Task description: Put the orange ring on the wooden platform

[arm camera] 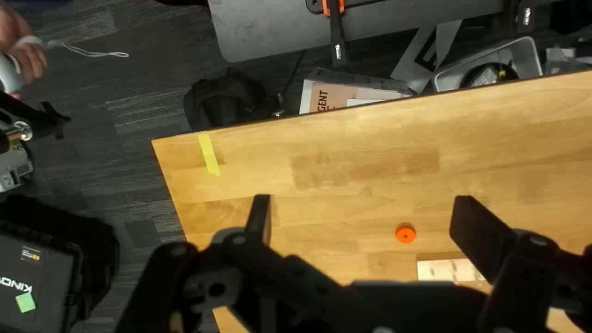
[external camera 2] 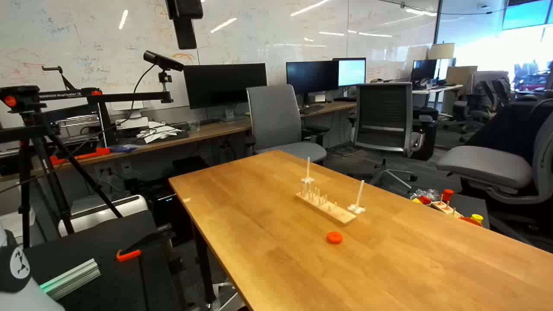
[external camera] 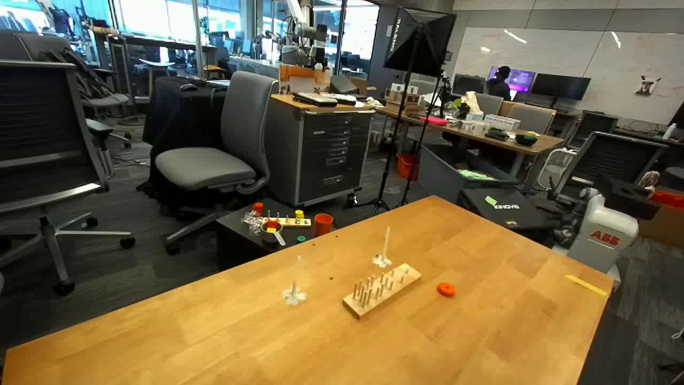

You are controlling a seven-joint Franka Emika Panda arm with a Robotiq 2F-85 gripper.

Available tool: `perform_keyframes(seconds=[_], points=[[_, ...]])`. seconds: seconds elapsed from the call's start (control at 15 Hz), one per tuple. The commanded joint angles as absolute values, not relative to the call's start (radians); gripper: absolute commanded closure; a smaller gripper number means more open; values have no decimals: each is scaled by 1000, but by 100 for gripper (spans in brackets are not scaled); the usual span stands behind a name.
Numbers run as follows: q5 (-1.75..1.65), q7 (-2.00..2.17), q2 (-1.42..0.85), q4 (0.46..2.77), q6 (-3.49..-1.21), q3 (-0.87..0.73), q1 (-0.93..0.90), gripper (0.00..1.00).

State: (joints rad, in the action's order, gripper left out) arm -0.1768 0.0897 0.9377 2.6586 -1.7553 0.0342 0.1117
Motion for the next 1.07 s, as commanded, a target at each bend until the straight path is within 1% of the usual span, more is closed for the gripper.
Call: perform_keyframes(seconds=[0.0,0.2,0.33,0.53,0.67,0.8,1.0], points=[[-184,98,937,2655,-1752,26,99,0],[-172,152,852,2639,-1786,41,113,0],[-182,127,892,2658,-1767,27,102,0],[-181,140,859,2654,-1779,28,103,0],[-192,166,853,2681,-1838,14,127,0],[-195,219,787,2692,-1978,14,150,0],[-191,337,629,2705,-2236,43,191,0]])
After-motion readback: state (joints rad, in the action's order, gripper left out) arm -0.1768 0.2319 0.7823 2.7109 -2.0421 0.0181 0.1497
